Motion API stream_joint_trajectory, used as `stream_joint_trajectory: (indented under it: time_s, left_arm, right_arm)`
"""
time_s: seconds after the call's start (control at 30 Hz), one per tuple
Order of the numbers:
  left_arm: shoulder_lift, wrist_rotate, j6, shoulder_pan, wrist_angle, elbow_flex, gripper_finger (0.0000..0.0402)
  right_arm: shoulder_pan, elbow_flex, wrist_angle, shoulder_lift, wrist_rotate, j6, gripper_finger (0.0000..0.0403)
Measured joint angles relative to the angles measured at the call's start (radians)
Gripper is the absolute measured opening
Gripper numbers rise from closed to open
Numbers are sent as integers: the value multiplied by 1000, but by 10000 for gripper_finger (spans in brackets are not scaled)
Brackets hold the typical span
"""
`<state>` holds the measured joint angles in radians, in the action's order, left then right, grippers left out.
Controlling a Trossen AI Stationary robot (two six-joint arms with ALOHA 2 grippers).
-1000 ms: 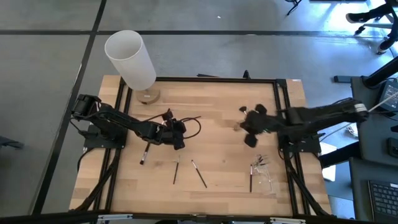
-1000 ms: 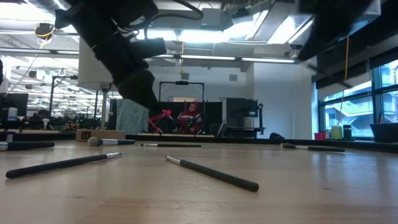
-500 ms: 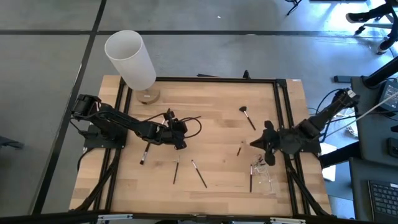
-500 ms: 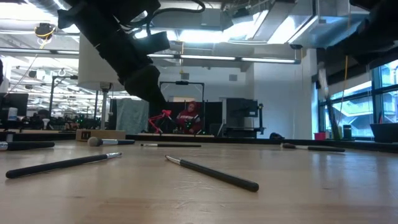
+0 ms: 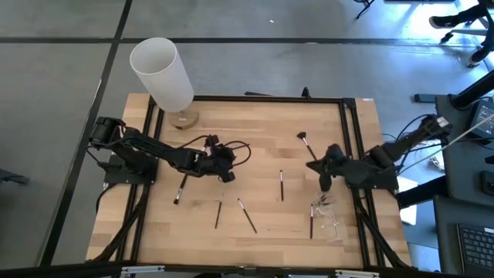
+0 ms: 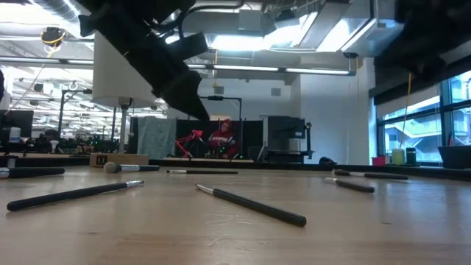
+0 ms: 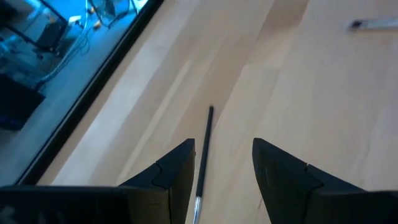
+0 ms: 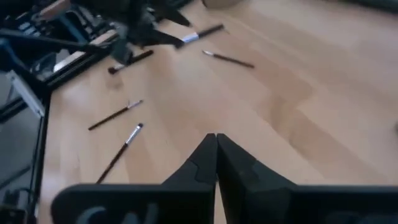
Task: Put items in baskets/containers
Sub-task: Put the black eyeshadow brush into the transparent organizer
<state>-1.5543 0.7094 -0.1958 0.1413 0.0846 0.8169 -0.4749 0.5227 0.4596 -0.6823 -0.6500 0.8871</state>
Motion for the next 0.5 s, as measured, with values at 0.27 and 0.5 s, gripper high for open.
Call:
stream_joint_trajectory:
  time_s: [0.27,0.5]
  left_arm:
    - [0,-4,101,-10,-97,0,157]
    - [0,-91,113,-33,-31,0,157]
  right_arm:
    - [296,0,-90,-299,399,129,68]
    - [412,131,-151,-627,593,134,106]
